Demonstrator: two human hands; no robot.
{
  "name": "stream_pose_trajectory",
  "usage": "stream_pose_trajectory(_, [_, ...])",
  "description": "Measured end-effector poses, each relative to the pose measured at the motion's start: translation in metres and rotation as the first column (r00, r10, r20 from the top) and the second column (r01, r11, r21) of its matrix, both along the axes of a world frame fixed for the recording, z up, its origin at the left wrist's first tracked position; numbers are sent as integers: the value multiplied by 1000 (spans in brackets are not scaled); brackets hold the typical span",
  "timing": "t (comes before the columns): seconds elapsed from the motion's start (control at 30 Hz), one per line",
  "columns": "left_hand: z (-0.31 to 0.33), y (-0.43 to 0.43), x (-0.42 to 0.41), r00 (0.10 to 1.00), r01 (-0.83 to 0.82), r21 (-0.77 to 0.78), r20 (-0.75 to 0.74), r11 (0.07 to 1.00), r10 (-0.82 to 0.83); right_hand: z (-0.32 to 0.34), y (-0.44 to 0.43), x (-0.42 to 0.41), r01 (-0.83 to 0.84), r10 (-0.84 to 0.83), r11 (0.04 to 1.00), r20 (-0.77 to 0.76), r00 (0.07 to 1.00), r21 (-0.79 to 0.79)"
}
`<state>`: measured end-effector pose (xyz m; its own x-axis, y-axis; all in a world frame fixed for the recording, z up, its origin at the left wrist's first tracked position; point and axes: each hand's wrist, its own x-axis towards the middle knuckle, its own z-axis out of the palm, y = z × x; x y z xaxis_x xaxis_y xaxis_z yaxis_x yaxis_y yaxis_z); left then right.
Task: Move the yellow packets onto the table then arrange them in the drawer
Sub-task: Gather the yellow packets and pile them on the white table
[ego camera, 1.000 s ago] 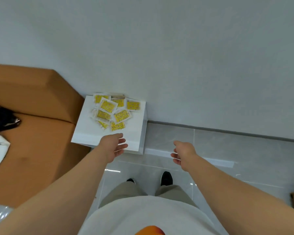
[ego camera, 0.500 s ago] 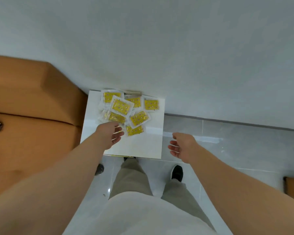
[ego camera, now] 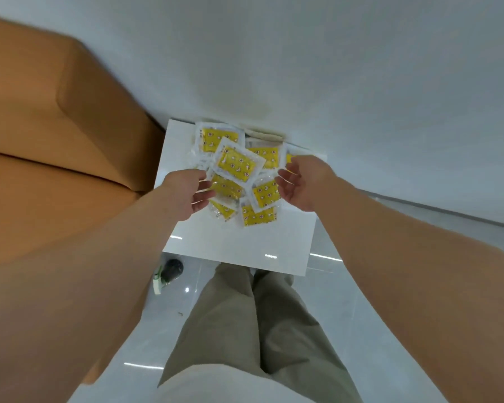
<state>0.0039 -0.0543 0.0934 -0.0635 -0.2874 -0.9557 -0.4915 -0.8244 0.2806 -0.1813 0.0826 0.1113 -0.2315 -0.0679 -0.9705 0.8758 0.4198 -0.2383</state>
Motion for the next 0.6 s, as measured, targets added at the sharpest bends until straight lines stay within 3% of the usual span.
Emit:
stream_pose_trajectory(0.37, [-66,-9,-9,1000,27,-13,-6,1000,-28,-77,-58,-20,126,-121,991,-88,989,51])
stream_pose_trajectory(0.5, [-74,-11,-7,999,35,-9,23,999,-35,-87,-71,-18,205,-191,968,-110,976,144])
stream_pose_trajectory(0.6, [-75,-11,-5,998,14,-20,63,1000,-13,-82,-69,-11,228,-213,966,-125,969,118])
